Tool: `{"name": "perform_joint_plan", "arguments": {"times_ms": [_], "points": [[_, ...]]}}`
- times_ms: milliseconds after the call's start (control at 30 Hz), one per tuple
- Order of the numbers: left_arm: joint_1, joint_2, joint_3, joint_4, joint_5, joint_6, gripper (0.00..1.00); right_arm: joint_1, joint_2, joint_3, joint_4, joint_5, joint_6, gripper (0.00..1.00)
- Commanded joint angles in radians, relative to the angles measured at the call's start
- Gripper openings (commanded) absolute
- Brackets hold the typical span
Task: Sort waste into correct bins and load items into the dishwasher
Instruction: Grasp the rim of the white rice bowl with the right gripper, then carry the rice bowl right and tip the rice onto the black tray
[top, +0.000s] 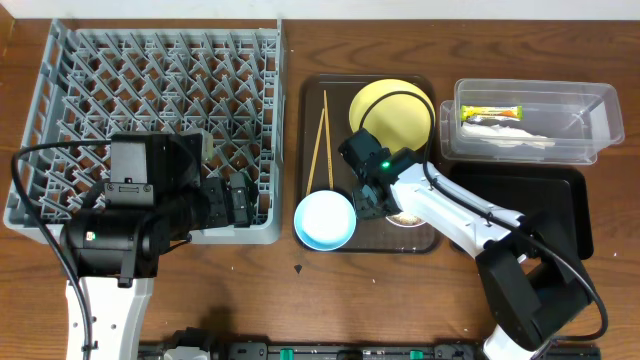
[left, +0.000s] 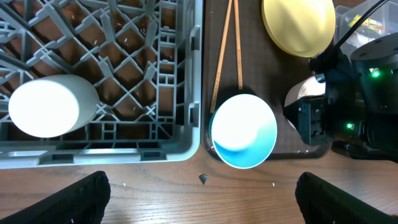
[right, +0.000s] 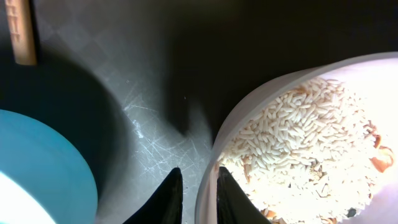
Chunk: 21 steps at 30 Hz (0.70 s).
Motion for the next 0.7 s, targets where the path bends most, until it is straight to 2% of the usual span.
{"name": "perform_joint_plan", "arguments": {"times_ms": [0,100,267,333,500,667], "points": [[-0.003,-0.001,0.014,-0.005,0.013,0.021,0.96,0.005,0.019,-0.019,0.005,0.003,0.017,0.16],[-0.003,-0.001,0.014,-0.005,0.013,0.021,0.96,0.005,0.023,-0.019,0.005,0.007,0.019,0.07],[-0.003,-0.001,0.014,-0.004,0.013,0.021,0.96,0.005,0.033,-0.035,0.013,0.011,0.019,0.08],[-0.003,-0.001,0.014,-0.005,0.013,0.021,0.96,0.005,0.042,-0.039,0.012,0.011,0.019,0.02],[-0.003,-0.001,0.014,-0.004,0.013,0.025,0.96,0.002,0.024,-0.021,0.002,-0.005,0.029,0.01],[-0.003,-0.001,0.014,-0.004,0.012,0.028,0.99,-0.040,-0.090,0.004,-0.016,-0.161,0.050,0.01]]}}
